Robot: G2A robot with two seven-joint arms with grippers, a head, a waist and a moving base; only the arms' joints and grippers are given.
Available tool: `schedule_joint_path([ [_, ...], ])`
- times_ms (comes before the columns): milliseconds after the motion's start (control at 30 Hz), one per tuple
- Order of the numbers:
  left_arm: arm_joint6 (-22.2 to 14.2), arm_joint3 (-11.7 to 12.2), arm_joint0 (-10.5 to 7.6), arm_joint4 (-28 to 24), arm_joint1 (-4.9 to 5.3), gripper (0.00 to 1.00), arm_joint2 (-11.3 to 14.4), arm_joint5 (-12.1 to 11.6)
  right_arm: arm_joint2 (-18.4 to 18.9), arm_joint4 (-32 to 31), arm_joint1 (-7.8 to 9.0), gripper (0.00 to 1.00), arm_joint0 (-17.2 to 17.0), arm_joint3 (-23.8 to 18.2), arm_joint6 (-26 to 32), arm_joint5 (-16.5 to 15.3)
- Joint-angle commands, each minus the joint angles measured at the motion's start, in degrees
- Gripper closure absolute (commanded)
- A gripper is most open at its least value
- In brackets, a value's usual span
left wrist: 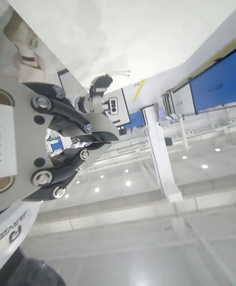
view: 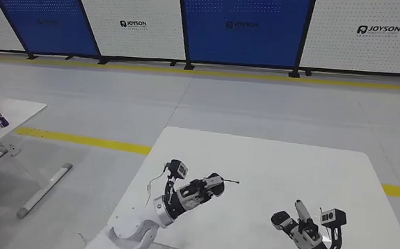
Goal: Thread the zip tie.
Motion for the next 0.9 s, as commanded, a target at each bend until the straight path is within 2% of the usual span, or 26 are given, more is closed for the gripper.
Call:
schedule_joint_path([
  [0,-0.7,-3.4,1.47,-1.2,0.22,1.00,-2.0,-0.6,0.0,0.0,0.00,0.00,0.0,0.0,0.0,0.0],
  [100,-1.0,-7.0,3.01,-0.4,0.59,1.00,-4.8,0.7,0.0,0.0,0.00,0.00,0.0,0.0,0.0,0.0],
  [400,-1.0,-7.0,3.01,-0.4,0.59,1.00,-4.8,0.7,0.0,0.0,0.00,0.00,0.0,0.0,0.0,0.0],
  [467,-0.9,-7.1,2.47,-1.1,0.49,1.00,-4.0,0.8,0.0,0.0,0.00,0.00,0.0,0.0,0.0,0.0],
  [600,-2.0,-7.0,1.81,-6.7,0.18,1.00,-3.2,-3.0,0.0,0.0,0.00,0.00,0.0,0.0,0.0,0.0],
  [667,-1.0,-7.5,1.41,-8.7,-0.08,1.00,-4.6,-5.6,0.0,0.0,0.00,0.00,0.0,0.0,0.0,0.0],
  [867,-1.0,-7.8,1.30,-8.9,-0.14,1.00,-4.8,-5.6,0.0,0.0,0.00,0.00,0.0,0.0,0.0,0.0],
])
